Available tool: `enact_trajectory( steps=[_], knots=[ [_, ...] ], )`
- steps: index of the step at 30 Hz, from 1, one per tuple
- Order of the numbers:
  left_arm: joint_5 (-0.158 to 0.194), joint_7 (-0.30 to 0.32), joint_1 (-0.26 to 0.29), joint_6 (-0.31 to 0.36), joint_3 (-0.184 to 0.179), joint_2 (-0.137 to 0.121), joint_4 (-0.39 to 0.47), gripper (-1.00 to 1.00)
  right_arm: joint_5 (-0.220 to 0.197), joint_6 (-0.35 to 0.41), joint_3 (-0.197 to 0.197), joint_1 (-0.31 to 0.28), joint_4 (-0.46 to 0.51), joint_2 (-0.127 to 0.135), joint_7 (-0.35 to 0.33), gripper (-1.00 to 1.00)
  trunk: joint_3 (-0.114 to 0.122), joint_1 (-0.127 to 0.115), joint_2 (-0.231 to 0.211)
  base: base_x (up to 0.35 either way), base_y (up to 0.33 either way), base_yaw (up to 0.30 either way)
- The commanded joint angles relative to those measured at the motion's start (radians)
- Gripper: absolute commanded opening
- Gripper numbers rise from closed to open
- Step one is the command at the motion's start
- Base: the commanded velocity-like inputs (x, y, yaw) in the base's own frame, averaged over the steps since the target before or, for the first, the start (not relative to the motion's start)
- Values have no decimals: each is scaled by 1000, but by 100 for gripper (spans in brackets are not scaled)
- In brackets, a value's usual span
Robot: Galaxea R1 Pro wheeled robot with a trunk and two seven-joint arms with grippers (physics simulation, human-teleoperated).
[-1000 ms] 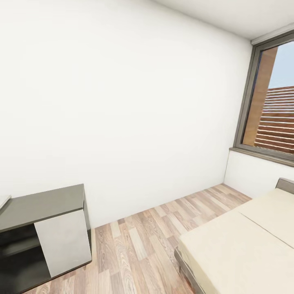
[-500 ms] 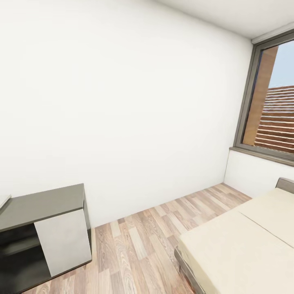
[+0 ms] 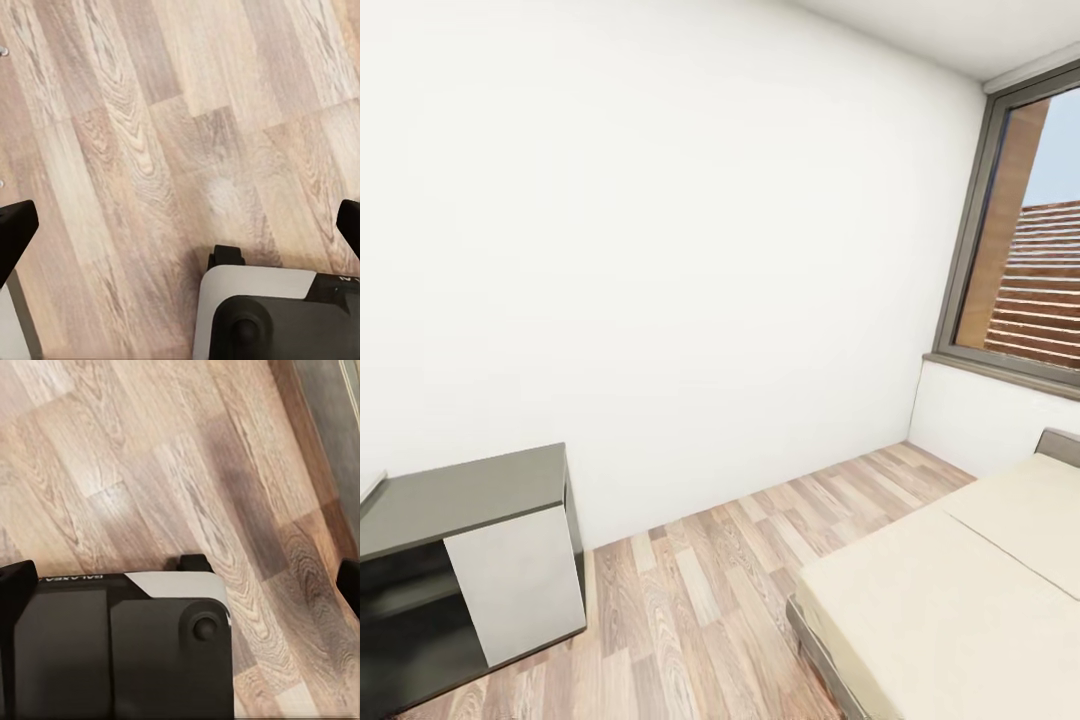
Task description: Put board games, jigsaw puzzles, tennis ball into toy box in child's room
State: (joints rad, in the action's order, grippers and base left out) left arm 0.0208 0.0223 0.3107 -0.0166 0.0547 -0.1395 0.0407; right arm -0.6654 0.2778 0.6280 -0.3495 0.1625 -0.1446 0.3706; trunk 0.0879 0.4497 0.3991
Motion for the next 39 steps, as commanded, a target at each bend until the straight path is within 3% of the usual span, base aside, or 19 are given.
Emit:
enact_trajectory(
  steps=[1,14,17,20,23,39],
  knots=[
    [2,2,0,-2,5,0,-1,100,-6,6,8,0,1,0,6,100,-2,0,1,0,0,0],
    [-4,2,-20,-2,4,1,-15,100,6,2,9,3,-59,-11,5,100,-24,0,1,0,0,0],
    [-23,2,-30,-2,4,1,-16,100,38,-2,9,19,-67,-12,2,100,-29,0,1,0,0,0],
    [-69,2,-48,-10,4,0,-16,100,74,-4,9,40,-69,-13,1,100,-33,0,1,0,0,0],
    [-116,2,-73,-64,4,1,-18,100,94,-6,8,69,-70,-13,1,100,-38,0,1,0,0,0],
    [-149,1,-154,-105,4,4,-24,100,103,-61,7,197,-71,0,1,100,-65,0,1,0,0,37]
  ],
)
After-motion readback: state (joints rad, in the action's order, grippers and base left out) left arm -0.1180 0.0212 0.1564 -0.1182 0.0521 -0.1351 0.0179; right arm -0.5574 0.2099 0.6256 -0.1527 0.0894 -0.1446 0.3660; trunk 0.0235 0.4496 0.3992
